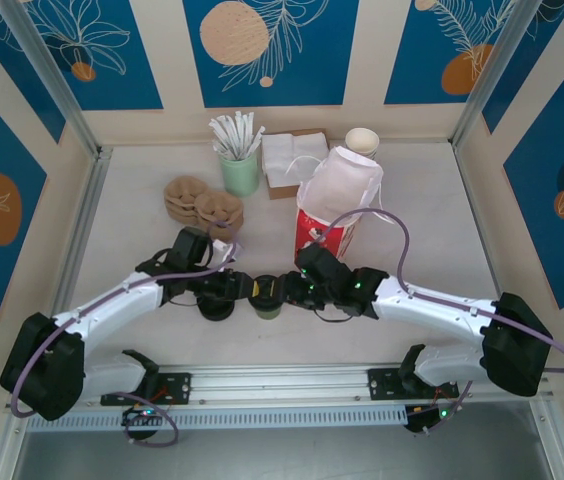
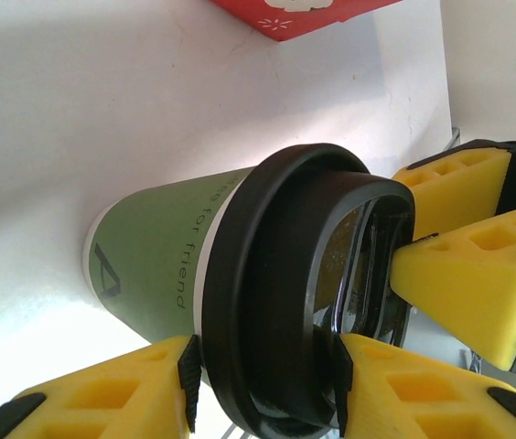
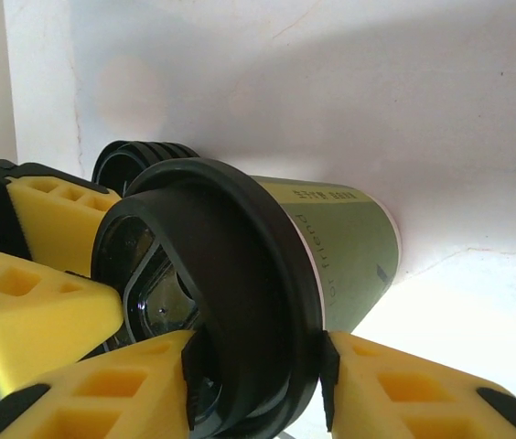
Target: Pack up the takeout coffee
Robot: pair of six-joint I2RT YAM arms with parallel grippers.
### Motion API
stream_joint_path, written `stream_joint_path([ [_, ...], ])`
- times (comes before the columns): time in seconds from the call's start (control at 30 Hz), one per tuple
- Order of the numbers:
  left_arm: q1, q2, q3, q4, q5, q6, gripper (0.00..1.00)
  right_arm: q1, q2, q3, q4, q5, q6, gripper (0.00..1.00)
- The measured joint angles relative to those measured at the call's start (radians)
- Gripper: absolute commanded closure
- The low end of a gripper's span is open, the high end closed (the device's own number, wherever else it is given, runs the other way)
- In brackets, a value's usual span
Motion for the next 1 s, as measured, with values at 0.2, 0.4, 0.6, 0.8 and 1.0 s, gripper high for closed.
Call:
stream_joint_path([
  [0.2,-0.002,0.003,0.032,-0.061,-0.016,0.001,0.56,0.0,0.013,0.029,-0.043,0.002,-0.011,0.52],
  [0.4,-0.002,0.014,0.053,-0.098,-0.026,0.003,0.52,0.0,0.013,0.035,-0.064,-0.001,-0.015,0.5],
  [0.6,-0.002,0.014,0.074,-0.126,-0.037,0.003,0.52,0.0,0.013,0.056,-0.11,-0.001,-0.015,0.48],
  [0.8,-0.002,0.014,0.103,-0.153,-0.041,0.004,0.52,0.0,0.018,0.083,-0.154,-0.001,-0.018,0.46],
  [1.0,-0.002,0.014,0.154,-0.19,-0.05,0.01,0.5,0.0,0.018,0.111,-0.181,-0.001,-0.019,0.45],
])
